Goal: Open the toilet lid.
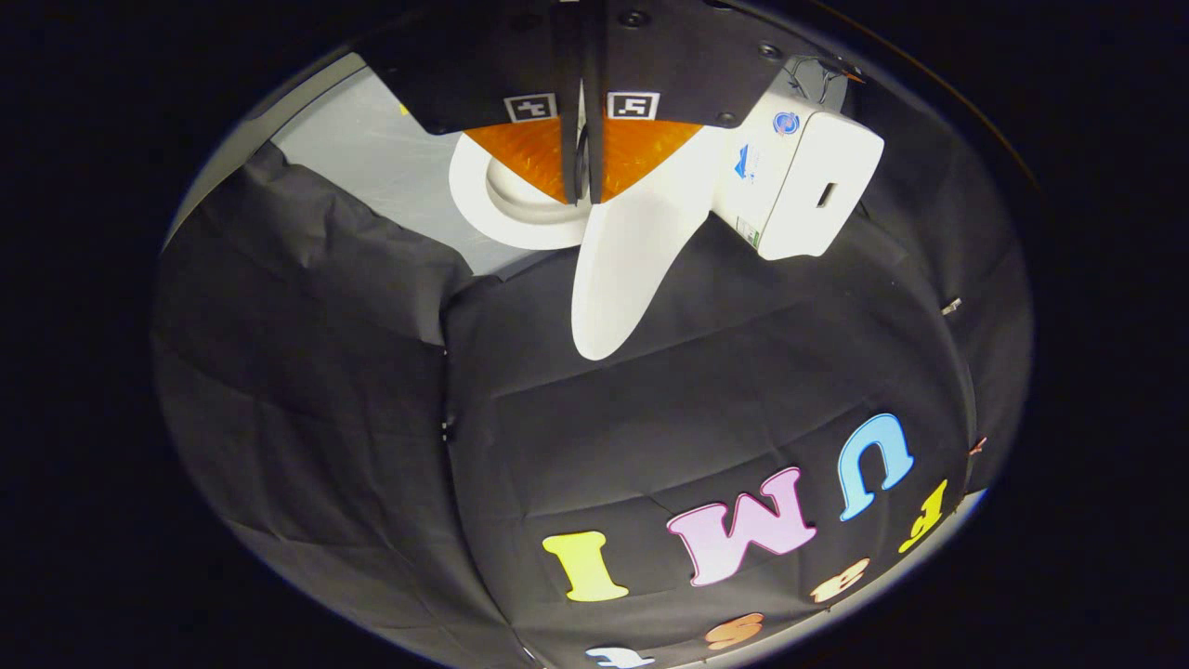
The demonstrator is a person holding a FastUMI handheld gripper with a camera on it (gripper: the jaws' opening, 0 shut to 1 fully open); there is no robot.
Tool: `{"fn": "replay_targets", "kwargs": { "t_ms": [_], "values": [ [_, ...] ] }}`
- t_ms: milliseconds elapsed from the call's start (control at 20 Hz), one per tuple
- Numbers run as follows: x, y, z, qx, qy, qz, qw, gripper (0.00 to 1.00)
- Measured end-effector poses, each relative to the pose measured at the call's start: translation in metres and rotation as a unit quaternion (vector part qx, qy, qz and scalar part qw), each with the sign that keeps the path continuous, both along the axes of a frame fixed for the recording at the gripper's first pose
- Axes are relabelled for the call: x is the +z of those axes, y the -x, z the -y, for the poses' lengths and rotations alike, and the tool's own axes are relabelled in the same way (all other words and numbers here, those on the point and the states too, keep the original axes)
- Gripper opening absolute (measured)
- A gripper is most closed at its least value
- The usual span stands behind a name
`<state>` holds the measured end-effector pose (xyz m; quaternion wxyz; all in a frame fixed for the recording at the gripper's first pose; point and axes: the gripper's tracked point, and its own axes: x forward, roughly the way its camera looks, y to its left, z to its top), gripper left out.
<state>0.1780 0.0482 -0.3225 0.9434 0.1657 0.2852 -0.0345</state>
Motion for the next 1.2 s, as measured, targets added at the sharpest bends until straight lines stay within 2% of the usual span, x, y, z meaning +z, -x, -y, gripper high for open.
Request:
{"fn": "replay_targets", "kwargs": {
  "t_ms": [650, 1200],
  "values": [
    [0.056, -0.001, -0.075, 0.028, 0.066, 0.031, 0.997, 0.06],
    [0.098, 0.000, -0.171, 0.071, 0.143, 0.081, 0.984, 0.09]
  ]
}}
